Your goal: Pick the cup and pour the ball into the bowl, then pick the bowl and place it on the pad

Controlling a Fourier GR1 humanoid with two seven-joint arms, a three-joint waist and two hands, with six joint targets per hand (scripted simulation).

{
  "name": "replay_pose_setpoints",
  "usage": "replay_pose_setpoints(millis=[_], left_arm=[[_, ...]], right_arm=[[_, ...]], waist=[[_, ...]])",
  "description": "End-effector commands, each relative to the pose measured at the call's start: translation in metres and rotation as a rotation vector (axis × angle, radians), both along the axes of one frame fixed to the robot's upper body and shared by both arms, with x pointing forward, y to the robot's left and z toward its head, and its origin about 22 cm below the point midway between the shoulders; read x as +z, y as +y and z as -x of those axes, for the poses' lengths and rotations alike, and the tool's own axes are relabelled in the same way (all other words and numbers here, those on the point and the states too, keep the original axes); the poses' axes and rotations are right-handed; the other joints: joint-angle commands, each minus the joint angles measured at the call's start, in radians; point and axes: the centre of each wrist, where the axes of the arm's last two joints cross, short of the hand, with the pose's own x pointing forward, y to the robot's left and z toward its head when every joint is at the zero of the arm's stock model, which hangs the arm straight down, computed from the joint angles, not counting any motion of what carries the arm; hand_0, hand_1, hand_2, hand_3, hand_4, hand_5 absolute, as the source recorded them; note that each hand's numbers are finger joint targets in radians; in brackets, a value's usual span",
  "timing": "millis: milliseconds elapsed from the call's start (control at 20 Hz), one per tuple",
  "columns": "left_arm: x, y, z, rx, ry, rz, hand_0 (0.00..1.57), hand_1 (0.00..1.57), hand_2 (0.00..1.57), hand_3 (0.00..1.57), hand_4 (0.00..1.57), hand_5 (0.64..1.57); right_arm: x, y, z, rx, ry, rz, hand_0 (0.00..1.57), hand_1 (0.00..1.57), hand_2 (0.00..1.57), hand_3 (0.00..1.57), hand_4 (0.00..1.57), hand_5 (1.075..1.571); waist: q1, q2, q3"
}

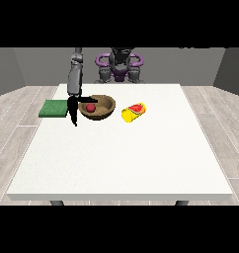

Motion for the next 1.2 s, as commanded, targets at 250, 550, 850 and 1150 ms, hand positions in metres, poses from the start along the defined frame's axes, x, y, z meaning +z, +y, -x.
replay_pose_setpoints(millis=[250,550,850,1150], left_arm=[[0.018,-0.001,0.006,-0.048,-0.009,0.020,0.00,0.00,0.00,0.00,0.00,1.571],[-0.001,0.024,0.005,-0.002,0.058,0.052,0.00,0.00,0.00,0.00,0.00,1.571],[-0.049,0.072,0.008,0.090,0.144,0.077,0.00,0.00,0.00,0.00,0.00,1.571],[-0.058,0.073,0.009,0.122,0.162,0.070,0.00,0.00,0.00,0.00,0.00,1.571]], right_arm=[[-0.033,-0.009,0.020,-0.083,0.265,0.030,1.57,1.57,1.57,1.11,0.95,1.569],[-0.001,-0.043,0.012,-0.145,0.306,0.125,1.57,1.57,1.57,1.56,1.05,1.569],[0.055,-0.039,-0.016,-0.109,0.338,0.279,1.57,1.57,1.57,1.43,1.10,1.566],[0.099,-0.046,-0.032,-0.102,0.362,0.211,1.57,1.57,1.57,1.03,1.16,1.558]], waist=[[0.024,0.021,-0.0005],[-0.006,-0.042,-0.0017],[-0.111,-0.130,-0.0025],[-0.131,-0.171,-0.0008]])
